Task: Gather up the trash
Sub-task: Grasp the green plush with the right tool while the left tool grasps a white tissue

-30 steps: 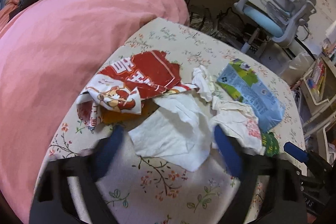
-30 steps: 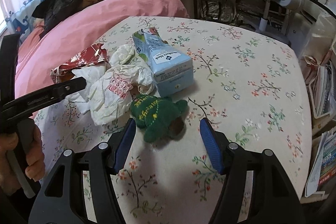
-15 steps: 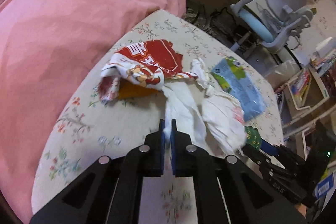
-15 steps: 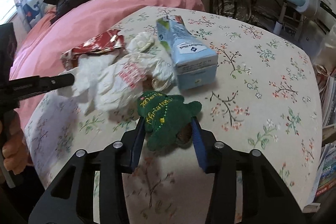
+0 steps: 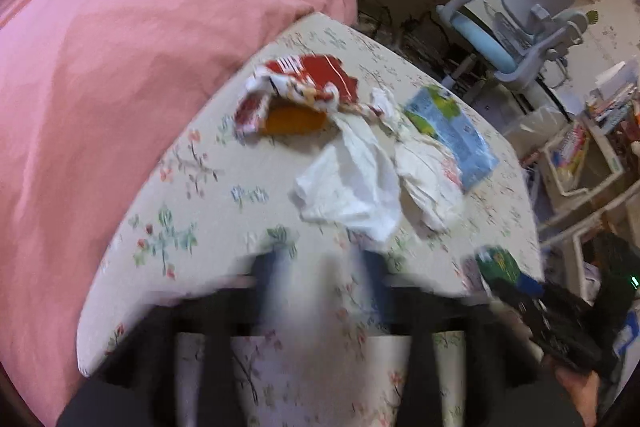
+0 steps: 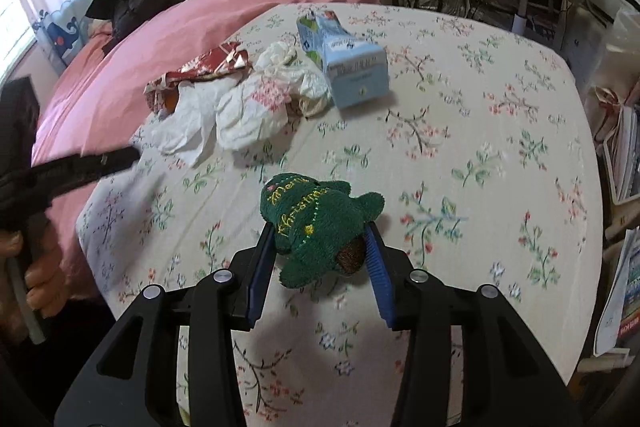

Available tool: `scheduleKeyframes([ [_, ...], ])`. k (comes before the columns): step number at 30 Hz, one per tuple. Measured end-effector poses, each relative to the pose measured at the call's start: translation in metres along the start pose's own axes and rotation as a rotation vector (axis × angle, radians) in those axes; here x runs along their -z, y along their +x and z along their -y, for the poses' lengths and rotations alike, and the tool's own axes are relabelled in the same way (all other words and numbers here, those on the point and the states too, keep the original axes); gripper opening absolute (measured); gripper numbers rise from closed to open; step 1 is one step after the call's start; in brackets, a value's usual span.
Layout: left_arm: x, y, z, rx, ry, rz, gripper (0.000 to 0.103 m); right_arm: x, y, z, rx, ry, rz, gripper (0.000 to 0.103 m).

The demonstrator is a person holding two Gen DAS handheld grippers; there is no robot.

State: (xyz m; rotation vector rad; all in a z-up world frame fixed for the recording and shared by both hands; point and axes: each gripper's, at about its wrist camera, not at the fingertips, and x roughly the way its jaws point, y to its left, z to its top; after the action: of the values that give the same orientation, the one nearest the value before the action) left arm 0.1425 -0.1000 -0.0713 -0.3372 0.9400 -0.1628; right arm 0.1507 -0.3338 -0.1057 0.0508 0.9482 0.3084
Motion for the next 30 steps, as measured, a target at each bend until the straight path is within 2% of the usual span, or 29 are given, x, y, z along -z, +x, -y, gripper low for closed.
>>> scheduleKeyframes([
  [2,-0.007,0.003,0.007,-0.022,0.015,0.052,0.068,0.003,0.002,0.000,0.002,-0.011,-0.015,0.043],
  [5,-0.018,0.016,0.018,-0.040,0.053,0.055,0.073,0.004,0.007,0.003,0.006,-0.012,-0.033,0.045],
  [9,-0.033,0.042,0.032,-0.073,0.080,0.028,0.076,-0.002,0.014,0.004,-0.005,-0.015,-0.037,0.048],
  [11,-0.038,0.055,0.036,-0.093,0.080,0.016,0.076,-0.006,0.018,0.001,-0.003,-0.032,-0.043,0.055],
  [14,-0.044,0.064,0.037,-0.095,0.085,0.010,0.075,-0.008,0.022,-0.010,0.030,-0.087,-0.052,0.060],
  [16,-0.049,0.068,0.034,-0.076,0.078,0.004,0.048,-0.008,0.026,-0.015,0.052,-0.123,-0.053,0.060],
  [17,-0.051,0.071,0.030,-0.053,0.067,-0.019,0.022,-0.008,0.027,-0.017,0.057,-0.136,-0.051,0.059],
  [18,-0.051,0.071,0.027,-0.037,0.056,-0.028,0.006,-0.008,0.028,-0.018,0.061,-0.145,-0.050,0.059],
  [20,-0.051,0.068,0.021,0.000,0.037,-0.030,0.004,-0.008,0.028,-0.019,0.063,-0.153,-0.046,0.050],
  [23,-0.046,0.050,0.017,0.049,0.058,-0.014,0.003,-0.009,0.026,-0.016,0.031,-0.135,-0.049,0.045],
  [29,-0.024,-0.005,0.013,0.194,0.071,0.040,0.003,-0.010,0.004,-0.020,-0.024,-0.118,-0.003,0.045],
  [30,-0.019,-0.011,0.014,0.198,0.080,0.048,0.003,-0.010,-0.002,-0.020,-0.037,-0.111,0.009,0.045],
])
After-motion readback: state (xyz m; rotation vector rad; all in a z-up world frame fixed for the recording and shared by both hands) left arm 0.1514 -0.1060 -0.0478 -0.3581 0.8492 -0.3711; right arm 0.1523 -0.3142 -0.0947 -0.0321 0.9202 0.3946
